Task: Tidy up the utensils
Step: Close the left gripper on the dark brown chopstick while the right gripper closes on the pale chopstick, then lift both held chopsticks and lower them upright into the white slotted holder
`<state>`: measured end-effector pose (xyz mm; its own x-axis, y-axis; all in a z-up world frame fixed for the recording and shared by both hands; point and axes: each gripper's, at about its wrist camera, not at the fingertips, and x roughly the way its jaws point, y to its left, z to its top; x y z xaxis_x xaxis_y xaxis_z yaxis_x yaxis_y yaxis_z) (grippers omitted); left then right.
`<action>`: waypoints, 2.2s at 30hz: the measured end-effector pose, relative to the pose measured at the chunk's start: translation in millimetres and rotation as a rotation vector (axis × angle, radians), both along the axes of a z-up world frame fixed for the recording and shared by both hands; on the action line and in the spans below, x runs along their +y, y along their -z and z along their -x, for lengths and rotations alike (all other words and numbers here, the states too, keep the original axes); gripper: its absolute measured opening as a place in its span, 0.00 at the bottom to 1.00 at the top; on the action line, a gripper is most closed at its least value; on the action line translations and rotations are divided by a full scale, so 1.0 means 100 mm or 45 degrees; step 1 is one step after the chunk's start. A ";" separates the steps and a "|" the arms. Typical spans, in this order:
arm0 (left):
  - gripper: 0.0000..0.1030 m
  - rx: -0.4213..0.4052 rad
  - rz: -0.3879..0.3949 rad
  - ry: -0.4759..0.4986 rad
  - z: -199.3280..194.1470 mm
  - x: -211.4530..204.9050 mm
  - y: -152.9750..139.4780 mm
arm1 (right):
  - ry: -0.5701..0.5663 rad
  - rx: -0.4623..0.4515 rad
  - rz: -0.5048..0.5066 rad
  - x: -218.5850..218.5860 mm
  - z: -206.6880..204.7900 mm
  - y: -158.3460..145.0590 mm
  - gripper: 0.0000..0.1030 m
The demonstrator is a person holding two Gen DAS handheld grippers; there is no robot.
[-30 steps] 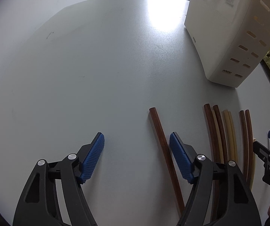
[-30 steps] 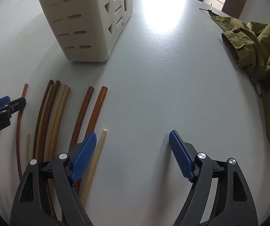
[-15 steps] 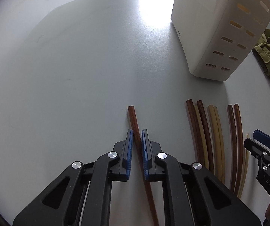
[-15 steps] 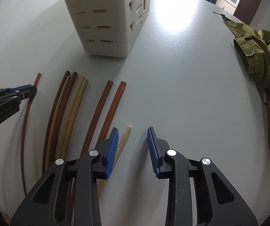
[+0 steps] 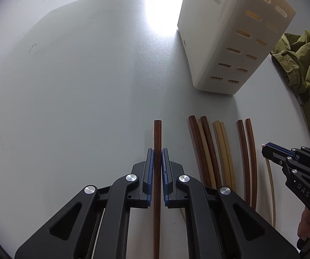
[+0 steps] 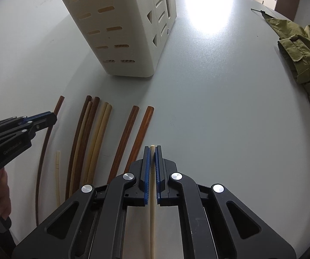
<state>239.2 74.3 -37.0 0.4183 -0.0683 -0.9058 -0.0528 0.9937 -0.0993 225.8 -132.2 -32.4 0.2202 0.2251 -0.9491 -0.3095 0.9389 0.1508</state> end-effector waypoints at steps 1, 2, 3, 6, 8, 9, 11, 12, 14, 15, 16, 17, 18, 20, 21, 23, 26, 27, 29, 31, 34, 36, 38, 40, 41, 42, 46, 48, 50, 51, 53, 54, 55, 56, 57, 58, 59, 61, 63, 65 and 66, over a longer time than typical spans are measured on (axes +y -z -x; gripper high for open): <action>0.06 -0.020 0.005 0.005 0.01 0.00 -0.04 | -0.006 -0.019 -0.008 0.01 0.00 -0.03 0.05; 0.06 -0.038 0.017 0.009 0.00 0.02 -0.08 | -0.012 -0.042 -0.017 0.02 0.00 -0.08 0.05; 0.06 -0.056 0.029 0.007 0.01 0.03 -0.12 | -0.024 -0.072 -0.021 0.04 0.00 -0.12 0.05; 0.06 -0.109 0.057 0.005 0.02 0.07 -0.23 | -0.067 -0.125 -0.065 0.09 0.02 -0.19 0.05; 0.06 -0.160 0.035 0.004 0.03 0.05 -0.26 | -0.104 -0.160 -0.083 0.17 0.07 -0.25 0.05; 0.06 -0.184 0.028 0.005 0.04 0.05 -0.30 | -0.107 -0.188 -0.079 0.19 0.07 -0.29 0.05; 0.06 -0.234 0.006 0.005 0.04 0.03 -0.40 | -0.112 -0.249 -0.083 0.19 0.06 -0.38 0.05; 0.06 -0.260 -0.001 0.005 0.08 -0.02 -0.46 | -0.105 -0.271 -0.099 0.16 0.07 -0.42 0.05; 0.06 -0.307 0.004 0.007 0.09 -0.03 -0.57 | -0.096 -0.310 -0.139 0.11 0.11 -0.54 0.05; 0.06 -0.332 0.012 0.008 0.10 -0.03 -0.63 | -0.092 -0.334 -0.153 0.10 0.11 -0.61 0.05; 0.06 -0.359 0.020 0.009 0.12 -0.03 -0.69 | -0.089 -0.362 -0.159 0.08 -0.01 -0.65 0.05; 0.06 -0.384 0.028 0.012 0.15 -0.05 -0.75 | -0.088 -0.392 -0.161 0.07 -0.12 -0.71 0.05; 0.06 -0.409 0.031 0.016 0.17 -0.06 -0.81 | -0.086 -0.420 -0.163 0.07 -0.11 -0.77 0.05; 0.06 -0.469 0.032 0.024 0.22 -0.11 -0.93 | -0.084 -0.458 -0.186 0.06 -0.10 -0.87 0.05; 0.06 -0.494 0.031 0.031 0.24 -0.14 -0.99 | -0.079 -0.456 -0.215 0.05 -0.11 -0.91 0.05; 0.06 -0.535 0.020 0.042 0.28 -0.18 -1.09 | -0.061 -0.456 -0.255 0.06 -0.14 -0.92 0.05; 0.06 -0.606 0.012 0.050 0.36 -0.21 -1.22 | -0.062 -0.482 -0.281 0.03 -0.11 -0.95 0.05; 0.06 -0.631 0.008 0.049 0.38 -0.23 -1.26 | -0.060 -0.489 -0.295 0.02 -0.10 -0.96 0.05; 0.06 -0.673 0.013 0.048 0.41 -0.24 -1.34 | -0.074 -0.511 -0.296 0.02 -0.10 -1.00 0.05; 0.06 -0.712 0.013 0.042 0.43 -0.26 -1.41 | -0.072 -0.555 -0.309 0.00 -0.08 -1.09 0.05; 0.06 -0.781 -0.011 0.031 0.47 -0.27 -1.49 | -0.072 -0.632 -0.313 -0.02 -0.06 -1.27 0.05; 0.06 -0.795 -0.011 0.045 0.43 -0.31 -1.52 | -0.077 -0.650 -0.339 -0.04 -0.08 -1.35 0.05; 0.06 -0.809 0.000 0.065 0.40 -0.33 -1.55 | -0.078 -0.674 -0.357 -0.05 -0.11 -1.42 0.05; 0.06 -0.828 0.000 0.067 0.38 -0.32 -1.59 | -0.080 -0.704 -0.364 -0.04 -0.14 -1.49 0.05; 0.06 -0.840 0.006 0.068 0.36 -0.32 -1.62 | -0.077 -0.715 -0.367 -0.04 -0.16 -1.50 0.05; 0.06 -0.852 0.016 0.069 0.35 -0.31 -1.66 | -0.076 -0.727 -0.371 -0.04 -0.17 -1.52 0.05; 0.06 -0.920 0.019 0.080 0.34 -0.30 -1.79 | -0.073 -0.810 -0.392 -0.06 -0.21 -1.63 0.05; 0.06 -0.954 0.024 0.079 0.36 -0.31 -1.86 | -0.073 -0.841 -0.422 -0.07 -0.22 -1.68 0.05; 0.06 -0.994 0.032 0.078 0.39 -0.31 -1.93 | -0.074 -0.874 -0.452 -0.07 -0.23 -1.74 0.05; 0.06 -1.020 0.037 0.077 0.42 -0.31 -1.97 | -0.078 -0.889 -0.467 -0.07 -0.24 -1.77 0.05; 0.06 -1.085 0.039 0.094 0.47 -0.34 -2.05 | -0.066 -0.930 -0.492 -0.08 -0.23 -1.83 0.05; 0.06 -1.121 0.039 0.106 0.49 -0.36 -2.08 | -0.057 -0.947 -0.500 -0.08 -0.24 -1.86 0.05; 0.06 -1.153 0.036 0.113 0.51 -0.37 -2.11 | -0.055 -0.960 -0.509 -0.09 -0.24 -1.89 0.05; 0.06 -1.179 0.036 0.114 0.52 -0.38 -2.14 | -0.053 -0.980 -0.516 -0.09 -0.23 -1.91 0.05; 0.06 -1.201 0.039 0.114 0.53 -0.39 -2.16 | -0.047 -1.004 -0.513 -0.10 -0.23 -1.94 0.05; 0.06 -1.226 0.046 0.115 0.53 -0.40 -2.18 | -0.041 -1.020 -0.508 -0.10 -0.24 -1.96 0.05; 0.06 -1.253 0.049 0.116 0.54 -0.41 -2.19 | -0.032 -1.027 -0.517 -0.11 -0.25 -1.98 0.05; 0.06 -1.315 0.051 0.105 0.56 -0.42 -2.23 | -0.016 -1.039 -0.551 -0.15 -0.29 -2.01 0.05; 0.06 -1.378 0.044 0.054 0.57 -0.41 -2.27 | -0.009 -1.077 -0.582 -0.19 -0.30 -2.06 0.05; 0.06 -1.436 0.055 0.019 0.57 -0.39 -2.31 | -0.021 -1.130 -0.632 -0.23 -0.30 -2.11 0.05; 0.06 -1.460 0.062 0.009 0.57 -0.38 -2.32 | -0.032 -1.167 -0.661 -0.24 -0.29 -2.15 0.05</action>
